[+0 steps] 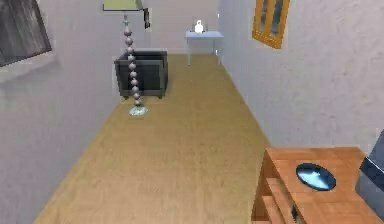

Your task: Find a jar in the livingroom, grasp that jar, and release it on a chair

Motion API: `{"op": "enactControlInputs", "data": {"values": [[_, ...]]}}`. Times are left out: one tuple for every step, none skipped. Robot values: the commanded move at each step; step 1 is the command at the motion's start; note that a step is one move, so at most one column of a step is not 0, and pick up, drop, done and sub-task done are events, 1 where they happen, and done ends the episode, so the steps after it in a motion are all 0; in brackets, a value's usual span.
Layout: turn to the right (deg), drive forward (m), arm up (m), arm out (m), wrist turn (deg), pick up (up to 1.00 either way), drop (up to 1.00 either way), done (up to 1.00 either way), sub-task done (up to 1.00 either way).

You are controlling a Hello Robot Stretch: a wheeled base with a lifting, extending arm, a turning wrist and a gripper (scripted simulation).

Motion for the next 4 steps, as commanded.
{"op": "enactControlInputs", "data": {"values": [[-45.0,0.00,0.00,0.00,0.0,0.00,0.00,0.00,0.00],[0.0,0.00,0.50,0.00,0.0,0.00,0.00,0.00,0.00],[0.0,0.00,0.36,0.00,0.0,0.00,0.00,0.00,0.00],[0.0,0.00,0.00,0.50,0.0,0.00,0.00,0.00,0.00]]}}
